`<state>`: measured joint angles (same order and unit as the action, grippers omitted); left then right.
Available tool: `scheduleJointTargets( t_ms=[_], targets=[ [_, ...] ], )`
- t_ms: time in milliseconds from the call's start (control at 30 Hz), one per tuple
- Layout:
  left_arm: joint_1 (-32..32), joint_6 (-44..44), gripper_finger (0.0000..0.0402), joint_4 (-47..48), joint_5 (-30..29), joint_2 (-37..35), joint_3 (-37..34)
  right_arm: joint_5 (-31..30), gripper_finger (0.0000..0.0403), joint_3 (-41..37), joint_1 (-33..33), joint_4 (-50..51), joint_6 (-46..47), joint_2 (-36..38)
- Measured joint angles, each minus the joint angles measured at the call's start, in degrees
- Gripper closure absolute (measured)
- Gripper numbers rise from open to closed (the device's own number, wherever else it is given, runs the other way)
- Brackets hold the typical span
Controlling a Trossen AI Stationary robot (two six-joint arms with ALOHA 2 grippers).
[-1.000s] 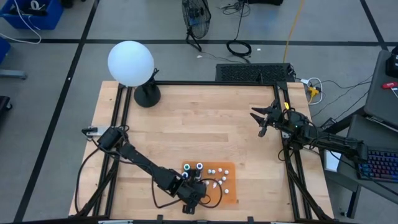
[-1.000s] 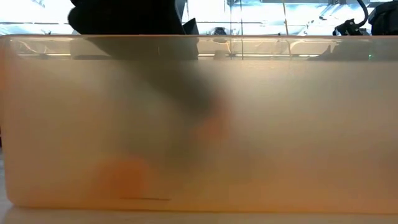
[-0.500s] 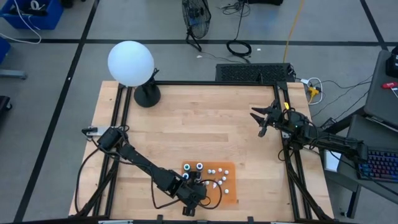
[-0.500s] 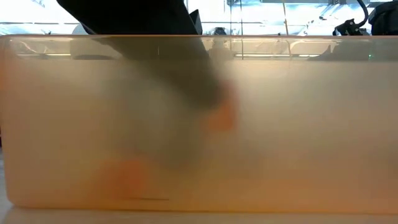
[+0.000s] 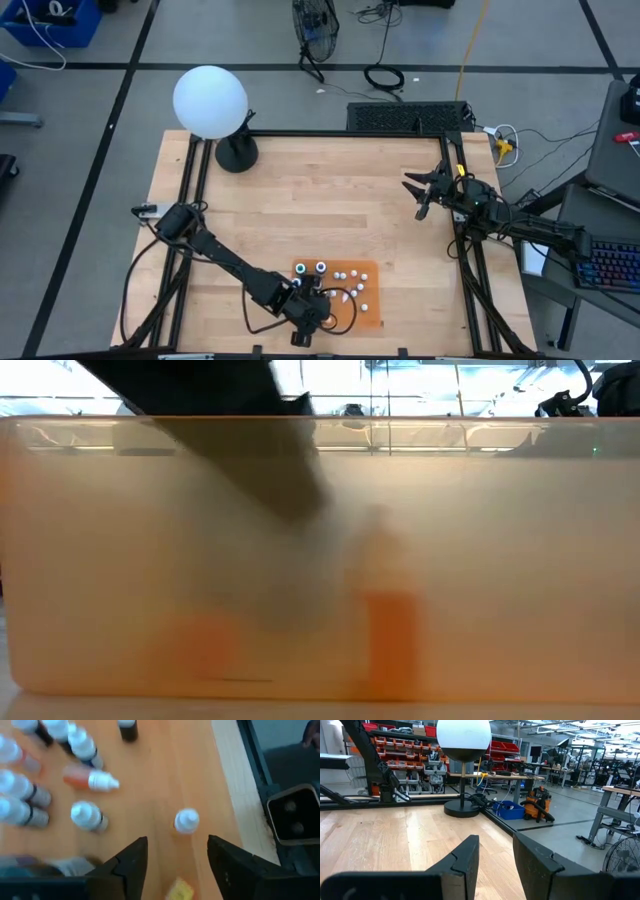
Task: Pick & Place food coloring
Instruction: Return to Home Position
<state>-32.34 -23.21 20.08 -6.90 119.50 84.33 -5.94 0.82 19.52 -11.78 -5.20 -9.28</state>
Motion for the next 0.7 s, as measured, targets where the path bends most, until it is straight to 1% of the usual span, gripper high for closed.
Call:
scheduleJointTargets(
  t_ms=[167,333,500,633,700],
  targets=[
    [0.1,-0.3,0.0186,1.1,0.7,-3.7,0.0,0.0,0.0293,0.0,0.0,0.0,0.0,0.0],
    [0.4,0.0,0.019,1.2,0.0,-8.9,0.0,0.0,0.0293,0.0,0.0,0.0,0.0,0.0],
    [1.6,0.4,0.02,1.2,-0.3,-16.9,0.2,0.0,0.0293,0.0,0.0,0.0,0.0,0.0],
    [2.6,6.7,0.0208,8.6,-2.0,-25.1,0.2,0.0,0.0293,0.0,0.0,0.0,0.0,0.0],
    [3.8,9.5,0.0211,14.9,-3.3,-29.2,0.2,0.0,0.0293,0.0,0.0,0.0,0.0,0.0]
  ],
)
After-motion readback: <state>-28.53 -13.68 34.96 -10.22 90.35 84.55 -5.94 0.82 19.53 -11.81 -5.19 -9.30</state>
